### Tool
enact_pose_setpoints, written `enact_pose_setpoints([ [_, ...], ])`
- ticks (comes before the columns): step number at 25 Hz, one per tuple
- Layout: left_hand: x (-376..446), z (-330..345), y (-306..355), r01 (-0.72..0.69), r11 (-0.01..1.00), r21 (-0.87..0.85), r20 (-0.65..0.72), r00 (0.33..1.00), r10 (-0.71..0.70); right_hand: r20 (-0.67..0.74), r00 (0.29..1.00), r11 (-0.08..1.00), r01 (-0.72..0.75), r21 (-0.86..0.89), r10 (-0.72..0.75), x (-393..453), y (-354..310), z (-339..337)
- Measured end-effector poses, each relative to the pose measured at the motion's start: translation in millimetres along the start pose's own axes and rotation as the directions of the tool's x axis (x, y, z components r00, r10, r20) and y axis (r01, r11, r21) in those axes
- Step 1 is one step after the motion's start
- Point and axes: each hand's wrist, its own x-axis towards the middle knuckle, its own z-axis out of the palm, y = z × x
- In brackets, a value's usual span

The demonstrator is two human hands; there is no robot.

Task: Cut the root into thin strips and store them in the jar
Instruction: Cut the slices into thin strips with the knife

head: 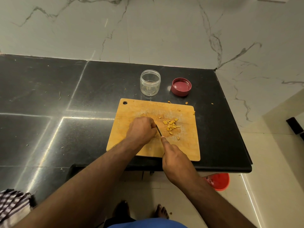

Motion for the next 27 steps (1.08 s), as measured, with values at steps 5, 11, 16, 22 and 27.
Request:
enact_pose_setpoints([
  [5, -0.9, -0.3, 1.3, 0.013, 1.0, 0.025, -0.016, 1.0, -0.012, -0.001, 1.0, 1.0, 0.013, 0.02, -0.013, -18.7, 2.9, 0.1],
  [11, -3.3, 0.0, 0.0, 0.016, 0.999, 0.038, -0.004, 1.0, -0.015, -0.093, 0.996, 0.998, 0.017, 0.062, -0.012, -19.5, 6.3, -5.2],
  [16, -3.4, -0.3, 0.7, 0.021, 1.0, 0.014, 0.0, 1.0, -0.021, -0.053, 0.999, 0.999, 0.009, 0.04, -0.007, -11.6, -1.5, -2.3],
  [22, -1.6, -1.4, 1.8, 0.031, 1.0, 0.0, 0.011, 0.999, -0.031, -0.001, 1.0, 0.999, -0.003, 0.036, 0.003, 1.2, -6.5, -3.0],
  [27, -0.7, -1.4, 2.2, 0.032, 0.999, -0.007, 0.005, 0.999, -0.032, 0.009, 1.0, 0.999, -0.004, 0.044, 0.004, -12.6, -4.5, -2.0],
])
